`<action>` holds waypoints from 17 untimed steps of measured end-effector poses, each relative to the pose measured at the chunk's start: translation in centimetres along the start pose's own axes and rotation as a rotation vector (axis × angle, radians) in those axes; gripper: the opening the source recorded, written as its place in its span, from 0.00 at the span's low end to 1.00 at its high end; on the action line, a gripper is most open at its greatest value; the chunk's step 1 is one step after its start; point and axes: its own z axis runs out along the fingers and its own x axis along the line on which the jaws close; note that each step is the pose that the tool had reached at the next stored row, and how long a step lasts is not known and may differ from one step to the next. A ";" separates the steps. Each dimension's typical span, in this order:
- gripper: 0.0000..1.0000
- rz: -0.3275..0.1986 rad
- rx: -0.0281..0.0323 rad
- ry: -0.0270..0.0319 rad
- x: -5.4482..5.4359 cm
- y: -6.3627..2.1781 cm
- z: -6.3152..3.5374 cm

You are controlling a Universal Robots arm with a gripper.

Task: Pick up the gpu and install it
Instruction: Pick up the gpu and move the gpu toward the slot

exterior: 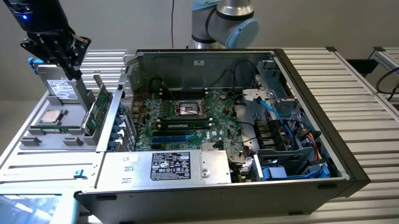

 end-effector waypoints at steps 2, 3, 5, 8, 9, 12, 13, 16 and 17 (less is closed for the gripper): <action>0.32 0.000 0.0000 0.0000 0.0 0.00 0.00; 0.32 0.000 0.0001 0.0001 0.0 0.00 0.01; 0.37 0.000 -0.0009 0.0002 0.0 -0.03 0.24; 0.44 0.000 -0.0040 0.0003 0.3 -0.26 0.75; 0.44 0.000 -0.0041 0.0003 0.4 -0.34 0.93; 0.44 0.000 -0.0047 -0.0026 0.5 -0.77 1.45; 0.44 0.000 -0.0049 -0.0029 0.5 -0.91 1.62; 0.44 0.000 -0.0048 -0.0027 0.4 -1.12 2.16; 0.44 0.000 -0.0048 -0.0028 0.4 -1.15 2.34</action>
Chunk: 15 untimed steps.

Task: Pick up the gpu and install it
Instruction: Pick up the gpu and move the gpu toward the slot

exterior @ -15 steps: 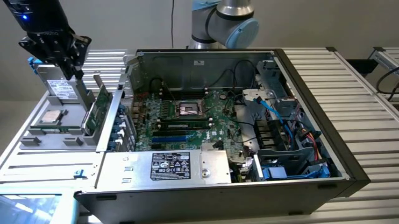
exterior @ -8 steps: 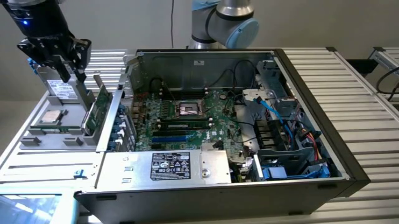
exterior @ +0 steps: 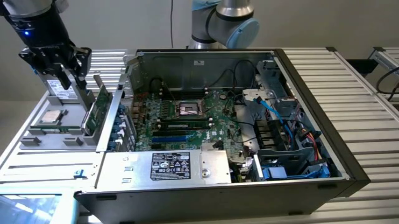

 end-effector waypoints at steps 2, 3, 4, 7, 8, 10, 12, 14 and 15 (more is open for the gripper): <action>0.44 0.000 0.0001 0.0001 0.0 -0.03 0.35; 0.44 0.000 0.0000 0.0000 0.0 -0.05 0.54; 0.44 0.000 0.0000 0.0000 0.0 -0.06 0.72; 0.44 0.000 -0.0001 -0.0001 0.0 -0.10 1.27; 0.44 0.000 -0.0003 -0.0001 0.0 -0.13 1.45; 0.44 0.000 -0.0021 -0.0007 0.0 -0.18 1.80; 0.44 0.000 -0.0074 -0.0040 0.0 -0.22 2.04; 0.44 -0.001 -0.0147 -0.0083 0.0 -0.30 2.25; 0.44 -0.001 -0.0160 -0.0093 0.0 -0.37 2.42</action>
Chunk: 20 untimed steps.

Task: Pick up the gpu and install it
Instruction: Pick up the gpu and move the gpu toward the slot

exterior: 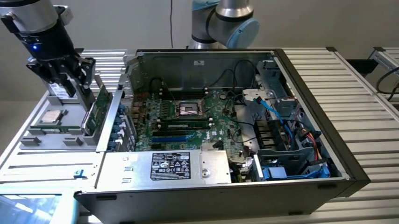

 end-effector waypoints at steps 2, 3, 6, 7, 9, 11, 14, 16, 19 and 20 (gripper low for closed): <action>0.44 0.000 -0.0001 0.0000 0.2 -0.19 0.35; 0.44 0.000 -0.0002 0.0000 0.3 -0.29 0.54; 0.44 0.000 -0.0003 -0.0006 0.6 -0.44 1.07; 0.44 0.000 -0.0001 -0.0015 0.6 -0.46 1.24; 0.44 0.000 0.0072 -0.0043 0.6 -0.39 1.45; 0.44 -0.001 0.0250 -0.0103 0.7 -0.24 1.56; 0.44 -0.002 0.0401 -0.0172 0.7 0.51 1.80; 0.44 -0.002 0.0381 -0.0187 0.7 0.57 2.07; 0.44 -0.002 0.0379 -0.0214 0.7 0.56 2.54; 0.44 -0.002 0.0376 -0.0226 0.7 0.56 2.65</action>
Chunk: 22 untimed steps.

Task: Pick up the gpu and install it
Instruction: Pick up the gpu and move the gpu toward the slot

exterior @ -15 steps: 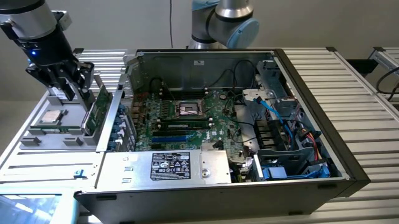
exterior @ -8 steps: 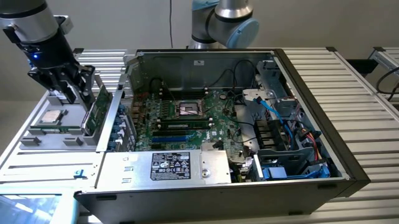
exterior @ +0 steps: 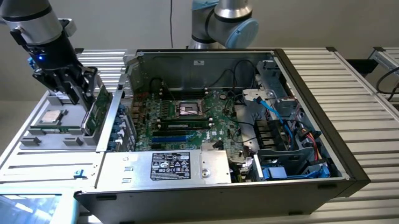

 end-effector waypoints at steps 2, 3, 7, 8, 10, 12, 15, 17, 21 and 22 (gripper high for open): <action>0.44 0.000 -0.0038 -0.0016 0.0 0.00 0.23; 0.44 0.000 -0.0068 -0.0016 0.0 0.00 0.35; 0.44 0.000 -0.0159 -0.0030 0.0 -0.03 0.90; 0.44 0.000 -0.0186 -0.0033 0.0 -0.03 1.02; 0.44 0.001 -0.0240 -0.0039 0.0 -0.04 1.27; 0.44 0.001 -0.0312 -0.0040 0.0 -0.05 1.49; 0.44 0.002 -0.0532 -0.0032 -0.1 -0.11 1.72; 0.44 0.002 -0.0631 -0.0035 -0.1 -0.53 1.97; 0.44 0.002 -0.0640 -0.0048 -0.2 -0.87 2.29; 0.44 0.002 -0.0640 -0.0056 -0.2 -0.88 2.46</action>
